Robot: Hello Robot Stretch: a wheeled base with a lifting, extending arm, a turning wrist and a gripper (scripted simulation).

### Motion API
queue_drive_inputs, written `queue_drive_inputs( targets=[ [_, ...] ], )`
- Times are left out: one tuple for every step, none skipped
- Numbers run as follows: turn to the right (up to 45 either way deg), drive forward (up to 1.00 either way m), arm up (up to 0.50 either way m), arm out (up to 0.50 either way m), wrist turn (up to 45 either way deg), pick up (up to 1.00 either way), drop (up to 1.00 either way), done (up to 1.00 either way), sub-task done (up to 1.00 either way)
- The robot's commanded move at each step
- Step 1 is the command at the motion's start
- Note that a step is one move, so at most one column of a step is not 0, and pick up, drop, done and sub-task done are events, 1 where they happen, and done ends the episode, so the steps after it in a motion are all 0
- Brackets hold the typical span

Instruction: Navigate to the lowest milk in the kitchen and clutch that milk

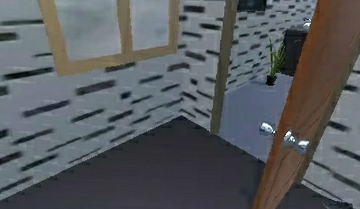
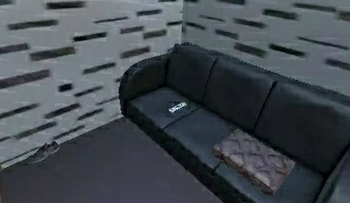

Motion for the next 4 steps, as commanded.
queue_drive_inputs(
  targets=[
    [0.0,0.70,0.00,0.00,0.0,0.00,0.00,0.00,0.00],
    [21.0,0.00,0.00,0.00,0.0,0.00,0.00,0.00,0.00],
    [0.0,0.65,0.00,0.00,0.0,0.00,0.00,0.00,0.00],
    [24.0,0.00,0.00,0.00,0.0,0.00,0.00,0.00,0.00]
  ],
)
